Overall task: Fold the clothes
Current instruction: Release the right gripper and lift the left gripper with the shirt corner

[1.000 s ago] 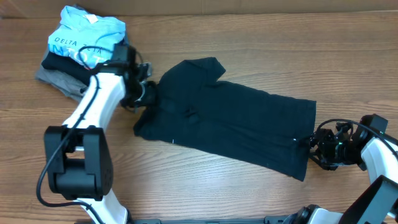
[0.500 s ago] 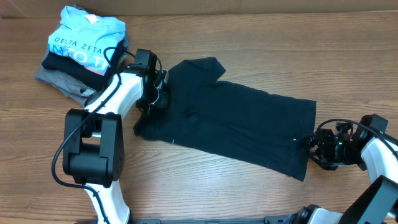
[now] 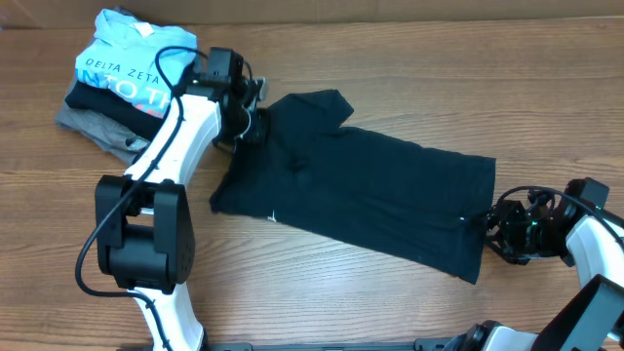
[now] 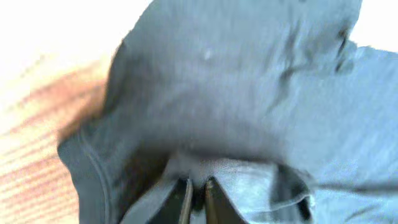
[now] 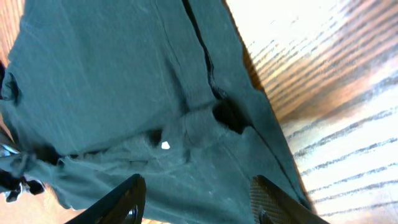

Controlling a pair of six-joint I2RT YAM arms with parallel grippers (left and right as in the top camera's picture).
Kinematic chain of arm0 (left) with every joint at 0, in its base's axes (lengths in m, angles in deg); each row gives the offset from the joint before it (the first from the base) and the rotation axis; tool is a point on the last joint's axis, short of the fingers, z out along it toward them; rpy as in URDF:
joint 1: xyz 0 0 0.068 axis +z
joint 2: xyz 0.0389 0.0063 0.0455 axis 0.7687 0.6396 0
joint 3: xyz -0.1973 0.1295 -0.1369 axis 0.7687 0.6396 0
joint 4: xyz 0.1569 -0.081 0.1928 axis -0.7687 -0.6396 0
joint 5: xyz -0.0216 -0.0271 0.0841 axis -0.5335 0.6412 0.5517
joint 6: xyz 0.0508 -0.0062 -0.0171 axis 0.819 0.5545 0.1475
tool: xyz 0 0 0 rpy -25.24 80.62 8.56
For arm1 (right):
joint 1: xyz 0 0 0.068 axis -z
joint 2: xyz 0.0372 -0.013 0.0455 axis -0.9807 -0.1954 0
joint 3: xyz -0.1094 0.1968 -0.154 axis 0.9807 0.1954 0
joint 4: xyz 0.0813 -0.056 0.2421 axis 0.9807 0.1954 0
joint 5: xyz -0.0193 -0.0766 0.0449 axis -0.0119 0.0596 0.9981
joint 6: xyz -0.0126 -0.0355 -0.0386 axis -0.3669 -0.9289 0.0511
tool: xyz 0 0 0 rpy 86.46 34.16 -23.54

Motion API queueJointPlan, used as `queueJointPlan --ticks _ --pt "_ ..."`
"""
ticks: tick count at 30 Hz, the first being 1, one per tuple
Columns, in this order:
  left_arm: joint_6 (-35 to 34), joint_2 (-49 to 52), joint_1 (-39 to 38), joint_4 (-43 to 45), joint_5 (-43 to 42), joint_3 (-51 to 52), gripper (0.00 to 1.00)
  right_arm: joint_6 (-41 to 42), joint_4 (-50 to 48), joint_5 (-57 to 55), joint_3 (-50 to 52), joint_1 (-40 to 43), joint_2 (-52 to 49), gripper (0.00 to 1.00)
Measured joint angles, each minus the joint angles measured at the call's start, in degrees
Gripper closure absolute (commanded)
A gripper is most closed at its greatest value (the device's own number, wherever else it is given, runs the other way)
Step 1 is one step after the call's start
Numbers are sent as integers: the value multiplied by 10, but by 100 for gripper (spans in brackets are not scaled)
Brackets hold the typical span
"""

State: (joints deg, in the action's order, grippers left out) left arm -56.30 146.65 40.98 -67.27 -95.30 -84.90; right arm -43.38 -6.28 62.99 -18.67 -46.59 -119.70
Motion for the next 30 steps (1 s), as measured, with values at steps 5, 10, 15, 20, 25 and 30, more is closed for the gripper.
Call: queueJointPlan --ticks 5,10,15,20,25,30 --pt "-14 0 0 6 -2 -1 54 15 -24 -2 0 0 0 39" --pt "-16 0 0 -17 -2 -1 61 47 -64 -6 0 0 0 39" --pt "-9 0 0 -50 -2 -4 65 65 -105 -2 -12 0 0 42" --pt "15 1 -6 -99 11 -59 54 74 -80 -7 -93 -5 -4 38" --pt "35 1 -28 -70 27 -140 43 77 -94 -35 -199 -33 -28 36" --pt "43 2 -56 -10 31 -149 42 78 -140 -61 -213 -69 -85 35"
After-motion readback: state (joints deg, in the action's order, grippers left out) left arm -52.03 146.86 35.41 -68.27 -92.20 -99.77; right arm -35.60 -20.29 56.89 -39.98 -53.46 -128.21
